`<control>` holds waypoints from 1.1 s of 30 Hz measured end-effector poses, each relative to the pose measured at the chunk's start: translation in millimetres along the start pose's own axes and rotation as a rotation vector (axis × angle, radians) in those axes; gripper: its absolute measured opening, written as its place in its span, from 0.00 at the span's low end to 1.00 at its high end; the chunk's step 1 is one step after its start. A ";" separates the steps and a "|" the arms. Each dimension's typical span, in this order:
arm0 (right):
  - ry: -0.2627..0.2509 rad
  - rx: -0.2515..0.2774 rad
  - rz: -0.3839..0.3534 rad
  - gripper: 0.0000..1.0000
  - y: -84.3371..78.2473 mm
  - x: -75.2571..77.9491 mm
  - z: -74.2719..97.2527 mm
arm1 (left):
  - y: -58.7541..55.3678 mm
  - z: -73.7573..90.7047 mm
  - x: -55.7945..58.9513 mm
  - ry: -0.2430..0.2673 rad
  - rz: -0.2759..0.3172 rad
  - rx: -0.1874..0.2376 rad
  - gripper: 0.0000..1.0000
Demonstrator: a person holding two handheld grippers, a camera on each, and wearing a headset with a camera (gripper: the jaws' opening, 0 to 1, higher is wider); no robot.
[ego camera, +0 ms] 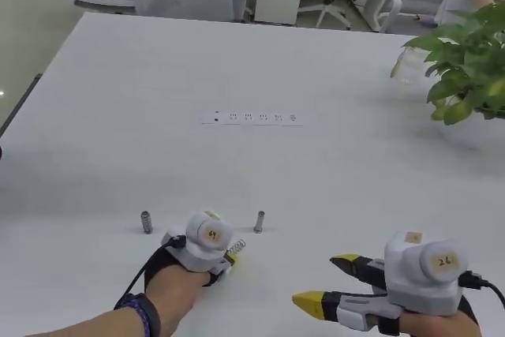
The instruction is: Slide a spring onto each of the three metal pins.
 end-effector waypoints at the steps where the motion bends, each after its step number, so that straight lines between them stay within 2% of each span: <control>1: 0.002 0.001 0.001 0.63 0.3 -0.4 -0.5 | -1.6 2.1 -0.2 -0.003 -0.007 -0.003 0.02; 7: 0.017 -0.002 0.005 0.63 2.5 -2.3 -5.8 | -4.7 11.6 -3.4 -0.023 -0.009 0.005 0.02; 11: 0.029 -0.006 0.014 0.63 4.6 -4.7 -8.4 | -9.5 20.8 -10.0 -0.029 -0.014 0.010 0.02; 19: 0.048 -0.012 0.022 0.63 6.3 -8.3 -14.3 | -24.3 40.6 -27.1 -0.018 -0.021 0.013 0.02; 27: 0.075 -0.029 0.035 0.63 5.2 -15.0 -20.8 | -43.0 59.8 -44.5 -0.006 -0.005 0.006 0.02; 33: 0.084 -0.032 0.033 0.63 4.1 -15.4 -22.8 | -52.0 73.2 -54.1 0.012 0.012 0.006 0.02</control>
Point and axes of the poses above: the centre of the closed fingertips' face, and the gripper's own axes: z roughly backward along the fingers, x roughly to its right, y roughly out of its top, the point moved 5 cm from there along z, roughly backward along the fingers, and after that the axes turned 6 degrees about y, right-handed, at the moved point
